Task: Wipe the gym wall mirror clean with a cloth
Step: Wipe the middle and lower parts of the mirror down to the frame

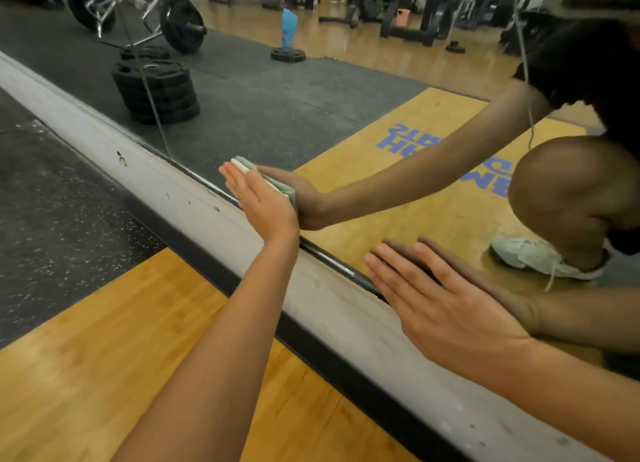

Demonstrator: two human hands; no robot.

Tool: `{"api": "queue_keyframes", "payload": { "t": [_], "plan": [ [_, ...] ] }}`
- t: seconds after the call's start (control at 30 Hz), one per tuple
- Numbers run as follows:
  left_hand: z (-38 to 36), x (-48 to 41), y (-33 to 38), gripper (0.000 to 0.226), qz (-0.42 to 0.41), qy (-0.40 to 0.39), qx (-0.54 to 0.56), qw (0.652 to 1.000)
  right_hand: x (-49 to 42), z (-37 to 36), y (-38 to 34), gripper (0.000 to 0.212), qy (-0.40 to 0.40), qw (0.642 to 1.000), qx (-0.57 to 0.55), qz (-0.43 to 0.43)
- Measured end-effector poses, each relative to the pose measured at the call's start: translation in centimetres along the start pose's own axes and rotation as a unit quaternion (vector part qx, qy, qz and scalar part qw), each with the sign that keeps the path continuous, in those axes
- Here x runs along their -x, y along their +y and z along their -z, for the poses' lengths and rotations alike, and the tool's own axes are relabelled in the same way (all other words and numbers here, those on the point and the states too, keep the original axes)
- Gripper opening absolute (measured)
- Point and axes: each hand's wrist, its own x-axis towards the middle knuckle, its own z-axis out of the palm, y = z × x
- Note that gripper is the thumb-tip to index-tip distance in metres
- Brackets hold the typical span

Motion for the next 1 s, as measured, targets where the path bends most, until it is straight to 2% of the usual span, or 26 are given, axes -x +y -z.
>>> {"api": "queue_keyframes", "payload": {
  "t": [0.1,0.23,0.4,0.5,0.63,0.73,1.0],
  "plan": [
    [-0.5,2.4,0.1,0.055,0.01,-0.005,-0.005,1.0,0.4,-0.1,0.1,0.071,0.003,1.0,0.008,0.003],
    [-0.4,6.7,0.1,0.055,-0.049,-0.053,-0.012,0.997,0.4,-0.6,-0.1,0.064,0.029,0.999,0.017,-0.009],
    [0.7,-0.7,-0.2,0.055,-0.057,-0.037,-0.023,0.997,-0.2,-0.8,-0.4,0.065,0.033,0.999,0.009,-0.01],
    [1.3,-3.8,-0.2,0.058,-0.023,-0.025,-0.005,0.999,-0.3,-1.0,-0.6,0.065,0.04,0.999,0.006,-0.007],
    [0.7,-1.4,0.0,0.058,0.021,-0.023,0.005,1.0,-0.2,-0.7,-0.4,0.065,0.035,0.999,0.002,-0.002],
    [1.1,0.3,-0.2,0.057,-0.019,-0.045,-0.003,0.999,-0.1,-0.5,-0.2,0.066,0.034,0.999,-0.007,-0.004],
    [3.1,-12.0,1.0,0.056,0.005,-0.027,-0.048,0.998,-0.1,-0.5,-0.4,0.064,0.045,0.999,-0.019,-0.011]
  ]
}}
